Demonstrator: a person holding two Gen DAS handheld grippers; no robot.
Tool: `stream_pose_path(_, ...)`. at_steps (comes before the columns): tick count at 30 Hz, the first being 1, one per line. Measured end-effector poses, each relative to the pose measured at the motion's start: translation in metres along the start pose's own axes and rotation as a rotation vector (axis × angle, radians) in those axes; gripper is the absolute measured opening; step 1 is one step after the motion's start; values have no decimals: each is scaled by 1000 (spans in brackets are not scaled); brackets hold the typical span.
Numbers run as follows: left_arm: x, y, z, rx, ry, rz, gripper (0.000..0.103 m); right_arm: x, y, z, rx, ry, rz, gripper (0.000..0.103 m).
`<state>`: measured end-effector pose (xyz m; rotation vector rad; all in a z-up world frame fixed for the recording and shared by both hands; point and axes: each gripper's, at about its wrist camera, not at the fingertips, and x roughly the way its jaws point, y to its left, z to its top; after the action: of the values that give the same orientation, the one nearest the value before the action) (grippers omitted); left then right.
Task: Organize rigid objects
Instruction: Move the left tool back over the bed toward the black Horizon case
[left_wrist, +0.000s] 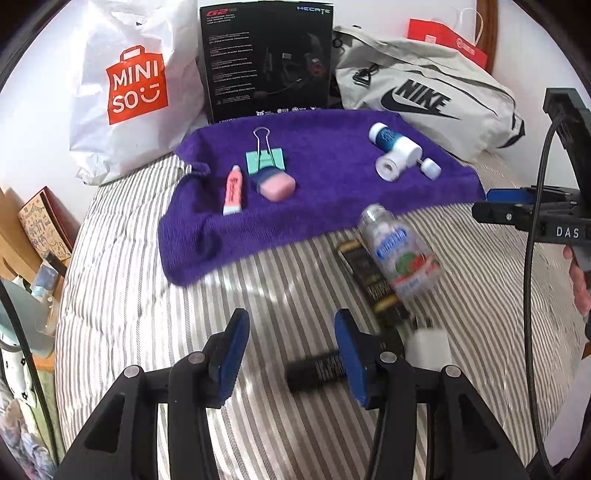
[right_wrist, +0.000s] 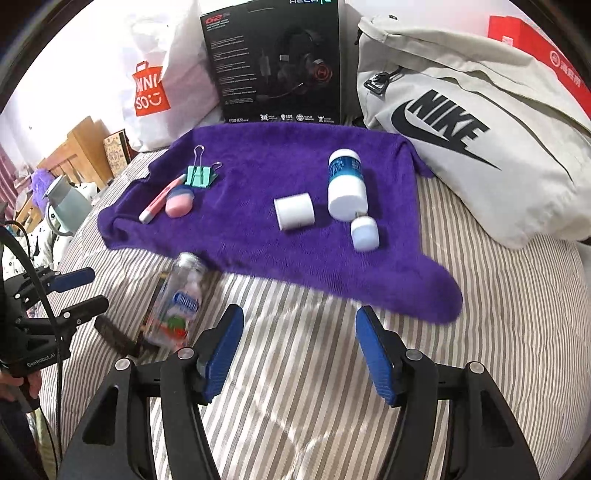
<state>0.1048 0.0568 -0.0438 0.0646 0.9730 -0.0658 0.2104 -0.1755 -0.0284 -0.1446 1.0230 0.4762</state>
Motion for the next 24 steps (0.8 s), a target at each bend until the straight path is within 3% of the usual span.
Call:
stream_pose_path(12,3,-7,-33,54,36,-18,48,-13,2,-28,33,0,-3,63)
stream_pose_path(24,14,-22,-17,204,51,-31,52,-10,0,-31,28,14,-3,63)
